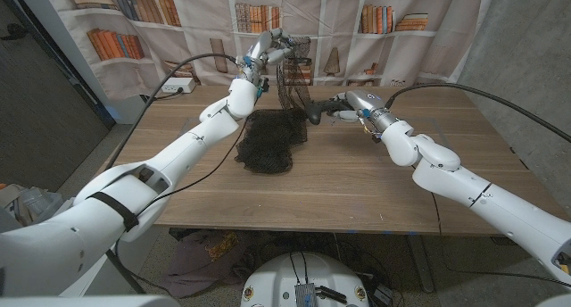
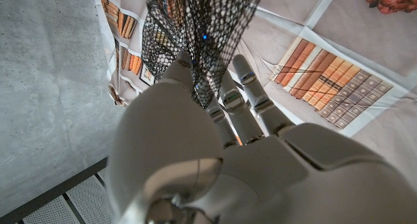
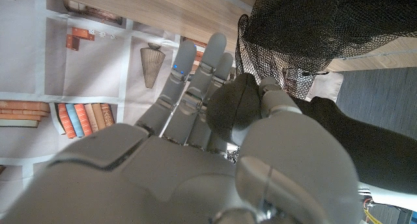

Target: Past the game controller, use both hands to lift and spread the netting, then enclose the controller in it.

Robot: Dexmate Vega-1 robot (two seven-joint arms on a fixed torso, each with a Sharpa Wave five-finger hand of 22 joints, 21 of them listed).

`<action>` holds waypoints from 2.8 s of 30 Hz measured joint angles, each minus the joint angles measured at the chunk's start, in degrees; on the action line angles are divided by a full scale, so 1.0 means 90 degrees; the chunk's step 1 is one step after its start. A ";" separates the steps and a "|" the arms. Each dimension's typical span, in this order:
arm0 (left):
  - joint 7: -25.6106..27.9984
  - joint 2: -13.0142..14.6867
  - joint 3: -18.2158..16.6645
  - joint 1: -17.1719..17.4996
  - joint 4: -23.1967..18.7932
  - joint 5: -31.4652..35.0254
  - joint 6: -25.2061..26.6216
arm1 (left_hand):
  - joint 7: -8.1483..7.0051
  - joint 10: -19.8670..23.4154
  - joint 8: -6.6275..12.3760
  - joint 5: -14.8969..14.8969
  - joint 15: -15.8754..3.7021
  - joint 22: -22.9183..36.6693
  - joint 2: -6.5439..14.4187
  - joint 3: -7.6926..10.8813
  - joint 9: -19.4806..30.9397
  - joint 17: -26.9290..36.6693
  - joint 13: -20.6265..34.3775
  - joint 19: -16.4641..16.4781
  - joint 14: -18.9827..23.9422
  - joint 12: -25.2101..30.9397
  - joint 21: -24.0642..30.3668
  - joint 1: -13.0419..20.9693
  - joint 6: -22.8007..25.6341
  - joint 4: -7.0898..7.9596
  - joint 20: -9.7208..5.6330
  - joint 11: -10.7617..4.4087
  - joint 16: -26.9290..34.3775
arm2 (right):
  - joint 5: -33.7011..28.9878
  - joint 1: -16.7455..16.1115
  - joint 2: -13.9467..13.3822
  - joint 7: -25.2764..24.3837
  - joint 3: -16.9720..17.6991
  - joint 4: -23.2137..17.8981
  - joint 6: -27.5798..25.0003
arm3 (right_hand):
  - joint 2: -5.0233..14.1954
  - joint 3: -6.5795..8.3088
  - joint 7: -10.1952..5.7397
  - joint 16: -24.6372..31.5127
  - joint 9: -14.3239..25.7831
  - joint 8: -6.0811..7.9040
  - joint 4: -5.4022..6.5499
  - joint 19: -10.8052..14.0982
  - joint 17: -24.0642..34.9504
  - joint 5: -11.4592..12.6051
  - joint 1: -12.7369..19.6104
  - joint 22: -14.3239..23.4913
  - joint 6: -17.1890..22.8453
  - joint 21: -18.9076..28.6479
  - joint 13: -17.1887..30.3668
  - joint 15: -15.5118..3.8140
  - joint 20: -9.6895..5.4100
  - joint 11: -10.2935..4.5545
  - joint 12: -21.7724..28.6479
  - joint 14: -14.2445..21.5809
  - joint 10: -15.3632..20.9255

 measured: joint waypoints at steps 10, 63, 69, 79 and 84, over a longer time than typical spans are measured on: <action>0.0000 -0.0106 0.0076 -0.0149 0.0043 0.0094 -0.0099 | -0.0023 0.0000 0.0046 0.0000 0.0000 -0.0071 -0.0001 -0.0017 -0.0030 0.0029 -0.0026 -0.0034 0.0000 -0.0024 0.0047 0.0000 -0.0023 0.0017 0.0013 0.0001 -0.0104 | 0.0000 -0.0016 0.0038 0.0021 -0.0030 -0.0029 0.0082 | 0.0000 0.0000 0.0000 -0.0024 0.0000 -0.0013 0.0000 -0.0047 0.0000 -0.0001 0.0000 -0.0039 0.0000 0.0042 0.0031 -0.0001 0.0000 0.0000 -0.0045 -0.0001 0.0000; -0.0581 -0.0395 0.0336 -0.0492 0.0134 -0.0004 -0.0868 | -0.0045 -0.0011 0.0284 0.0047 -0.0035 -0.0435 0.0023 -0.0043 -0.0238 0.0235 -0.0054 -0.0135 0.0149 -0.0025 0.0266 -0.0026 -0.0092 0.0044 -0.0045 0.0013 -0.0600 | -0.0168 -0.0192 0.0167 0.0221 -0.0191 -0.0126 0.0279 | 0.0000 -0.0018 0.0045 -0.0049 0.0058 -0.0111 0.0018 -0.0103 0.0060 0.0001 0.0000 -0.0217 0.0118 0.0210 0.0060 0.0025 0.0011 0.0018 -0.0099 0.0025 0.0066; -0.0892 -0.0502 0.0160 -0.0368 0.0002 -0.0422 -0.1002 | -0.0045 -0.0011 0.0333 0.0046 -0.0058 -0.0442 0.0022 -0.0043 -0.0267 0.0265 -0.0055 -0.0134 0.0173 -0.0025 0.0309 -0.0026 -0.0092 0.0044 -0.0045 0.0013 -0.0649 | -0.0222 -0.0196 0.0211 0.0214 -0.0199 -0.0125 0.0061 | 0.0000 -0.0018 0.0040 -0.0049 0.0058 -0.0119 0.0018 -0.0103 0.0060 0.0000 0.0000 -0.0247 0.0124 0.0246 0.0059 0.0031 0.0011 0.0010 -0.0099 0.0031 0.0095; -0.1420 -0.0622 -0.0053 -0.0250 -0.0094 -0.1070 -0.1188 | -0.0045 -0.0011 0.0355 0.0046 -0.0057 -0.0471 0.0022 -0.0043 -0.0325 0.0294 -0.0054 -0.0184 0.0173 -0.0025 0.0359 -0.0026 -0.0091 0.0044 -0.0024 0.0014 -0.0711 | -0.0297 -0.0160 0.0270 0.0200 -0.0282 -0.0064 -0.0102 | 0.0000 -0.0018 0.0039 -0.0048 0.0058 -0.0123 0.0018 -0.0125 0.0059 0.0000 0.0000 -0.0276 0.0123 0.0260 0.0059 0.0022 -0.0012 0.0010 -0.0099 0.0022 0.0095; -0.1654 -0.0704 -0.0099 -0.0232 -0.0065 -0.1340 -0.1265 | -0.0045 -0.0011 0.0380 0.0073 -0.0057 -0.0501 0.0022 -0.0062 -0.0327 0.0294 -0.0054 -0.0204 0.0172 -0.0025 0.0359 -0.0026 -0.0091 0.0062 -0.0045 0.0014 -0.0743 | -0.0326 -0.0136 0.0308 0.0195 -0.0326 -0.0031 -0.0161 | 0.0000 -0.0018 0.0039 -0.0048 0.0081 -0.0141 0.0018 -0.0125 0.0059 -0.0001 0.0000 -0.0305 0.0123 0.0260 0.0059 0.0022 -0.0012 0.0010 -0.0099 0.0022 0.0095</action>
